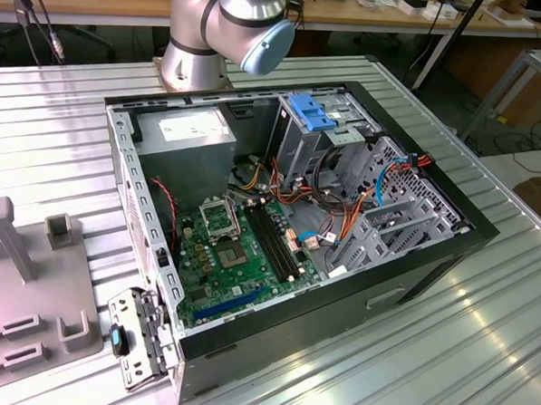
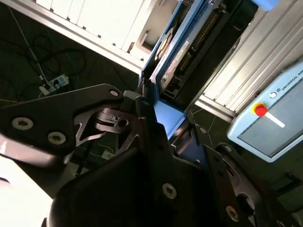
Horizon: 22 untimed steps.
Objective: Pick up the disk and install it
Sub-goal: 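Pick up the disk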
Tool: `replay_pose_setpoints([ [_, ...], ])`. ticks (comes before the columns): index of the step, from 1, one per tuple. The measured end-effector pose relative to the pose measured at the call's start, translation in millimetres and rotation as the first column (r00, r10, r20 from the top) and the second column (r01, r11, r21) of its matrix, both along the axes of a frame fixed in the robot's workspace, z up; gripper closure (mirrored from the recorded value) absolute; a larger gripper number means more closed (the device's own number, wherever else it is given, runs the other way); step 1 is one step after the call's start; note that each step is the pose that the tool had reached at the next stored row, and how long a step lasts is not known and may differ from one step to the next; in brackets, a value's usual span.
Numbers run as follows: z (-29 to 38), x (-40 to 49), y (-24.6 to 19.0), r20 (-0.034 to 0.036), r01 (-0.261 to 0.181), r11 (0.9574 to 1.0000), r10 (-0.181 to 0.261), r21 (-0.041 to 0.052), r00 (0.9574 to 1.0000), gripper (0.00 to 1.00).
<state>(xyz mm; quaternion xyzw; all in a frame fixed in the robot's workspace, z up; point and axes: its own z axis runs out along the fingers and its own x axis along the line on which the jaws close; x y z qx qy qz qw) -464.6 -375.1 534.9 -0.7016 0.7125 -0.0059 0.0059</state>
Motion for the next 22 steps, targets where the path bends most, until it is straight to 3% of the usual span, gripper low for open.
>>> replay_pose_setpoints([
  [1,7.3,0.0,0.0,-0.0001,0.000,1.0000,0.000,0.0000,1.0000,0.63],
  [2,9.4,0.0,0.0,-0.0001,0.000,1.0000,0.000,0.0000,1.0000,0.63],
  [3,9.5,0.2,0.0,0.0001,0.000,1.0000,0.000,0.0001,1.0000,0.63],
  [9,9.5,25.2,0.0,0.0000,0.000,1.0000,0.000,0.0000,1.0000,0.63],
  [13,9.4,51.5,0.0,-0.0001,0.000,1.0000,0.000,0.0000,1.0000,0.63],
  [22,9.3,82.5,0.0,0.0000,0.001,1.0000,-0.001,0.0000,1.0000,0.63],
])
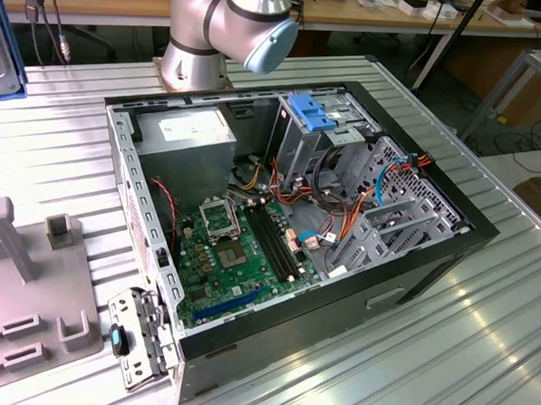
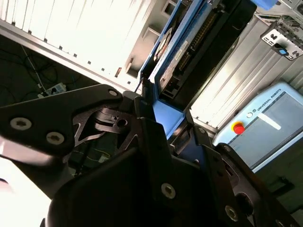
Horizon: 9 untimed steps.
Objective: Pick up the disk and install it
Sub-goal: 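Pick up the disk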
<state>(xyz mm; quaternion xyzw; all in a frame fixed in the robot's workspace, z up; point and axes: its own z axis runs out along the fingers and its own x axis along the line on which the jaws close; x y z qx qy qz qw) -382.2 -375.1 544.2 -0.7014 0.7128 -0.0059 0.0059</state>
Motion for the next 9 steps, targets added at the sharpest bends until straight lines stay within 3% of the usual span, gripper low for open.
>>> replay_pose_setpoints([
  [9,0.0,30.6,0.0,0.0000,0.000,1.0000,0.000,0.0000,1.0000,0.63],
])
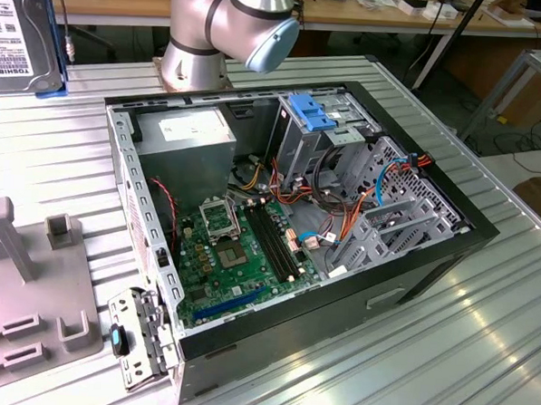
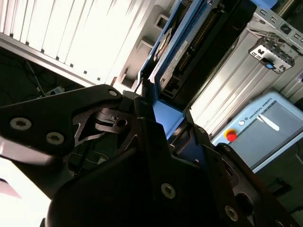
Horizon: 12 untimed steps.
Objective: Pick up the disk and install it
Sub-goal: 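Pick up the disk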
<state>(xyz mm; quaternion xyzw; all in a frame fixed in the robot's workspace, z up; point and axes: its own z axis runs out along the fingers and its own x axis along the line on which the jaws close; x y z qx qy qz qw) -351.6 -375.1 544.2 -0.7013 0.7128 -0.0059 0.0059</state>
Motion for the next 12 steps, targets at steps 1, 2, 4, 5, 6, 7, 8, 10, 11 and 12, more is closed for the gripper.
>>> replay_pose_setpoints([
  [1,0.0,1.1,0.0,-0.0001,0.000,1.0000,0.000,0.0000,1.0000,0.63],
  [2,0.0,3.5,0.0,-0.0001,0.000,1.0000,0.000,0.0000,1.0000,0.63],
  [4,0.0,7.2,0.0,0.0000,0.000,1.0000,0.000,0.0000,1.0000,0.63],
  [5,0.0,9.6,0.0,-0.0001,0.000,1.0000,0.000,0.0000,1.0000,0.63],
  [6,0.0,11.6,0.0,-0.0001,0.000,1.0000,0.000,0.0000,1.0000,0.63],
  [7,0.0,15.4,0.0,-0.0001,0.000,1.0000,0.000,0.0000,1.0000,0.63],
  [8,0.0,22.7,0.0,-0.0001,0.000,1.0000,0.000,-0.0001,1.0000,0.63],
  [10,0.0,27.5,0.0,-0.0001,0.000,1.0000,0.000,-0.0001,1.0000,0.63],
  [11,0.0,29.9,0.0,0.0000,0.000,1.0000,0.000,0.0000,1.0000,0.63],
  [12,0.0,33.0,0.0,-0.0001,0.000,1.0000,0.000,0.0000,1.0000,0.63],
])
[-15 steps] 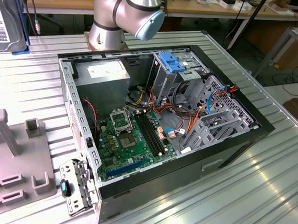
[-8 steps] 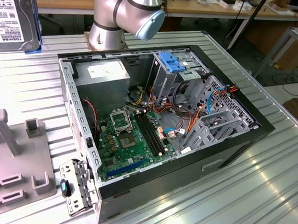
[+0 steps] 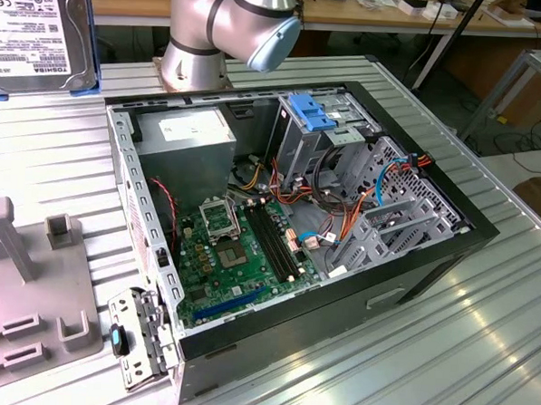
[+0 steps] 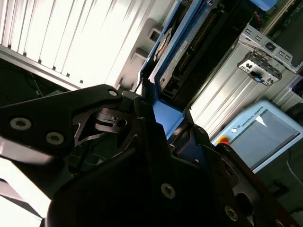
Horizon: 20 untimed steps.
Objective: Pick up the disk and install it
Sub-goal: 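Pick up the disk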
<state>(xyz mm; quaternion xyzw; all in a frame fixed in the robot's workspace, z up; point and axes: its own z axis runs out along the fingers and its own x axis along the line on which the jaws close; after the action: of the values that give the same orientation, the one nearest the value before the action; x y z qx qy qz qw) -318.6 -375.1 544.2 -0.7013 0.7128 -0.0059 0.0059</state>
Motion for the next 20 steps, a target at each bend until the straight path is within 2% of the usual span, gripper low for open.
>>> replay_pose_setpoints([
  [5,-0.1,21.9,-0.1,0.0000,0.000,1.0000,0.000,0.0000,1.0000,0.63],
  [8,-0.2,30.3,0.0,0.0001,0.000,1.0000,0.000,0.0001,1.0000,0.63],
  [14,-0.5,53.8,0.0,0.0001,0.000,1.0000,0.000,0.0001,1.0000,0.63],
  [20,-0.6,67.6,0.0,0.0000,0.000,1.0000,0.000,0.0000,1.0000,0.63],
])
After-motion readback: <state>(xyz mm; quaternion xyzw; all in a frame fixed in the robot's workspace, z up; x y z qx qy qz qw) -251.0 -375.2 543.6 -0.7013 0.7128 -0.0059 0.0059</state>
